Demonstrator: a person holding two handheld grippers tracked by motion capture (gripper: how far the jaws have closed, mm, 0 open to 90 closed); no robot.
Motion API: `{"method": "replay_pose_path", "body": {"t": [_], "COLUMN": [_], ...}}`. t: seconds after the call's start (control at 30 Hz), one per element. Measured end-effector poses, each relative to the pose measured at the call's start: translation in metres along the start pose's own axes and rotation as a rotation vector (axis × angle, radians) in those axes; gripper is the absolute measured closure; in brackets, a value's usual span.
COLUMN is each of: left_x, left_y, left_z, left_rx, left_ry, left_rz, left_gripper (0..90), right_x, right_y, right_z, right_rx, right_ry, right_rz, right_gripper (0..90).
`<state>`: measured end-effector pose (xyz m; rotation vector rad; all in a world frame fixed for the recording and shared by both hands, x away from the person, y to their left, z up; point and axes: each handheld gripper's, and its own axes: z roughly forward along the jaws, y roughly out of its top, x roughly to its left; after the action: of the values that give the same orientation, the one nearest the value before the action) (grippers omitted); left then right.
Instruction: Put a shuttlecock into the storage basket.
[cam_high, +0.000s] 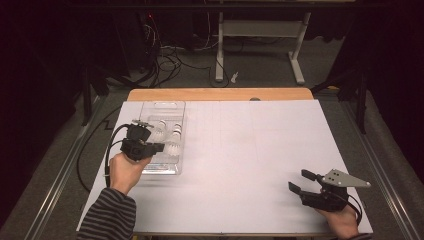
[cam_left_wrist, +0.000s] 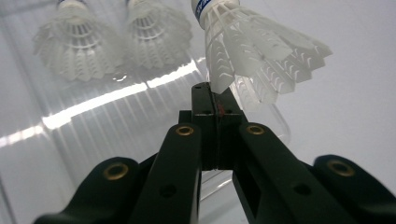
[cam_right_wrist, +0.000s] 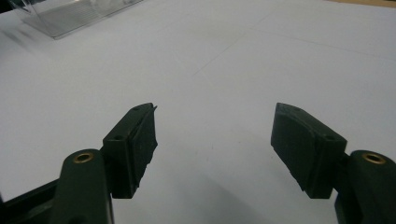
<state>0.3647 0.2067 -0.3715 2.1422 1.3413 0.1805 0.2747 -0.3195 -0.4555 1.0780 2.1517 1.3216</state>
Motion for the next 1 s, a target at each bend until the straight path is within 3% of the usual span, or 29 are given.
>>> {"method": "replay_pose_path", "body": {"t": [0.63, 0.73, 1.0], "left_x": [0.023, 0.025, 0.033], "left_y": [-0.010, -0.009, -0.007], "left_z": [0.004, 0.004, 0.007], "left_rx": [0.039, 0.031, 0.067], "left_ry": [0.071, 0.098, 0.107], "left_rz": [-0.054, -0.064, -0.088], "left_gripper": [90.0, 90.0, 90.0], "right_x": [0.001, 0.001, 0.002], "right_y": [0.000, 0.000, 0.001], "right_z": [0.000, 0.001, 0.002], "right_rx": [0.001, 0.002, 0.006], "right_ry": [-0.004, -0.004, -0.001], "right_rz": [-0.003, -0.002, -0.003], "right_gripper": [31.8, 31.8, 31.8]}}
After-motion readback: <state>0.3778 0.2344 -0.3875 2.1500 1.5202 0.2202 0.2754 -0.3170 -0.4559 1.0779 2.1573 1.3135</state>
